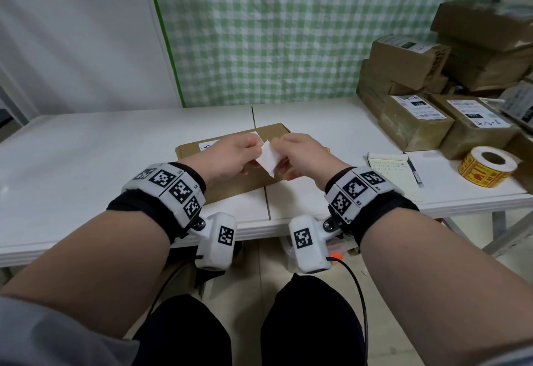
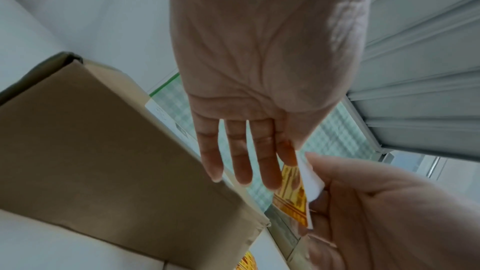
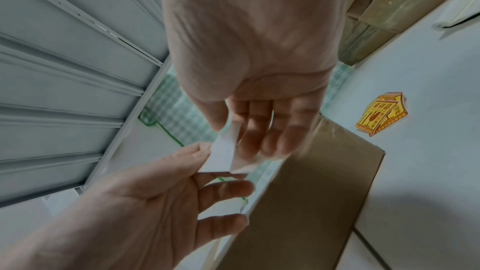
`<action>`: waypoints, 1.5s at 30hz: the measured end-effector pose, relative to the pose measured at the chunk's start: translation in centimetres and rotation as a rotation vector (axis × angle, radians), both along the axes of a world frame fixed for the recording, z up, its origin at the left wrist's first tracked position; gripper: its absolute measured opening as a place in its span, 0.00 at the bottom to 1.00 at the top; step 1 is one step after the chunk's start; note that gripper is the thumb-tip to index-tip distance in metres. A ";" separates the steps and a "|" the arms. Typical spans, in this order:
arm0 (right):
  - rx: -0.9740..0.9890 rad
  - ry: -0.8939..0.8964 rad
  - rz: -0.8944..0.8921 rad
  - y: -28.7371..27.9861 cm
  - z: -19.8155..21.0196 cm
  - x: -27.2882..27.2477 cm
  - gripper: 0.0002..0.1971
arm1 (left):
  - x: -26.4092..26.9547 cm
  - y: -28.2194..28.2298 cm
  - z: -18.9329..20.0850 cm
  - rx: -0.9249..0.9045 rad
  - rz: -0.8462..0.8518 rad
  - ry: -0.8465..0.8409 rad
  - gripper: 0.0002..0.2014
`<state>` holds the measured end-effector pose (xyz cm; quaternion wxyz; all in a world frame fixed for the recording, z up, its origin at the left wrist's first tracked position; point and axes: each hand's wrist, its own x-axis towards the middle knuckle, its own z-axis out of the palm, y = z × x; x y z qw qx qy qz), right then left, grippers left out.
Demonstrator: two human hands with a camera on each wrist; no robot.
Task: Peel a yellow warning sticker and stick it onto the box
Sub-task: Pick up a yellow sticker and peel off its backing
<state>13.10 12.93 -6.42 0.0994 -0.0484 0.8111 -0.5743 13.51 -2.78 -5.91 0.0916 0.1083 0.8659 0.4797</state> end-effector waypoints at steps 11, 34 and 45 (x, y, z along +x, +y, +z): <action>0.009 0.037 0.084 -0.2 0.2 0.4 0.10 | 0.1 0.3 0.8 0.097 0.011 -0.082 0.10; 0.090 0.124 -0.106 -0.5 -0.5 0.1 0.11 | -0.9 0.2 -0.2 0.001 0.284 0.208 0.13; -0.079 0.088 -0.094 -0.5 -0.1 0.3 0.11 | -0.8 0.6 0.5 0.247 0.203 0.073 0.12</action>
